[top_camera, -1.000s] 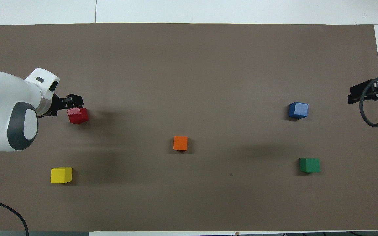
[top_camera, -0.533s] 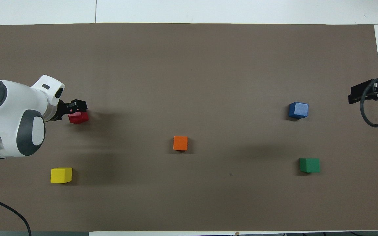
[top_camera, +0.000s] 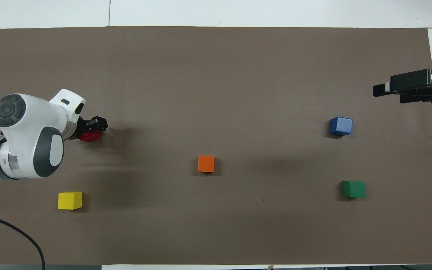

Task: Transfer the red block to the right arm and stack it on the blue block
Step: 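Lift the red cube with the left gripper while the right gripper approaches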

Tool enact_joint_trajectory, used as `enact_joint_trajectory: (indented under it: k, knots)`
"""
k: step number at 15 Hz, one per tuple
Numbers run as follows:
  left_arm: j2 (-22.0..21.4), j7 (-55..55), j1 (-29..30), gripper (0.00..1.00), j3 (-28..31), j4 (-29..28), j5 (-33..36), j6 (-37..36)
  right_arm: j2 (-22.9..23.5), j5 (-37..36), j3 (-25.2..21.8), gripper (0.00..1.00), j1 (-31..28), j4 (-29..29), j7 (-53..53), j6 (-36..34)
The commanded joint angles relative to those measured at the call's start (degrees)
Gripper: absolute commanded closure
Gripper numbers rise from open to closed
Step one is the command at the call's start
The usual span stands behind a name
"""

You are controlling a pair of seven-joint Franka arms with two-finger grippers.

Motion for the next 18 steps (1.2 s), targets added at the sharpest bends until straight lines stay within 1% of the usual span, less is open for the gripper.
enact_joint_trajectory:
  k: [1, 3, 4, 5, 6, 8, 9, 10, 12, 14, 15, 16, 18]
  knots:
    - [0.4, -0.6, -0.3, 1.0, 0.7, 3.6, 0.2, -5.4, -0.7, 13.9, 0.3, 0.0, -1.0, -7.4, -5.9, 2.2]
    - [-0.1, -1.7, 0.1, 1.0, 0.6, 4.6, -0.3, -7.6, -0.6, 26.2, 0.3, 0.0, -1.1, -14.9, -15.4, 3.3]
    - [-0.5, -2.5, 0.4, 1.0, 0.5, 4.7, -0.5, -8.3, -0.5, 29.8, 0.3, 0.0, -1.0, -17.2, -18.6, 3.4]
    - [-0.7, -3.9, 0.5, 1.0, 0.5, 5.8, -0.8, -9.9, -0.2, 32.9, 0.3, 0.0, -1.0, -18.6, -19.5, 2.9]
    - [-0.7, -6.7, 0.4, 1.0, 0.4, 7.8, -2.1, -12.6, 0.3, 37.8, 0.4, 0.0, -0.9, -20.1, -20.1, 1.9]
    - [-0.8, -13.6, -0.4, 1.0, 0.3, 12.6, -7.8, -19.6, 2.2, 46.9, 0.4, 0.0, -0.3, -22.6, -23.8, -1.9]
    - [-0.9, -17.6, -0.6, 1.0, 0.3, 14.9, -10.9, -23.1, 2.8, 50.3, 0.6, 0.0, 0.0, -23.6, -24.6, -2.3]
    - [-1.3, -23.6, -0.6, 1.0, 0.2, 17.2, -14.0, -27.0, 4.2, 53.6, 0.6, 0.0, 0.9, -23.8, -24.7, -4.3]
    - [-2.7, -35.0, -0.8, 1.0, -1.9, 19.3, -18.6, -31.5, 10.2, 62.9, 0.7, 0.0, 2.5, -23.7, -25.5, -11.2]
    - [-5.7, -44.0, -1.4, 1.0, -4.9, 19.0, -21.4, -33.2, 14.3, 66.9, 0.9, 0.0, 4.0, -23.2, -26.5, -15.5]
    - [-7.0, -47.9, -2.3, 1.0, -6.2, 18.9, -22.7, -34.1, 15.8, 70.1, 1.3, 0.0, 4.7, -23.2, -26.6, -17.9]
    - [-8.1, -51.8, -3.4, 1.0, -7.1, 18.9, -24.2, -34.5, 16.5, 72.6, 1.2, 0.0, 6.6, -23.2, -26.9, -19.7]
    - [-10.9, -59.0, -6.1, 1.0, -7.6, 18.8, -28.9, -35.2, 19.5, 75.2, 1.3, 0.0, 8.6, -23.1, -32.3, -23.4]
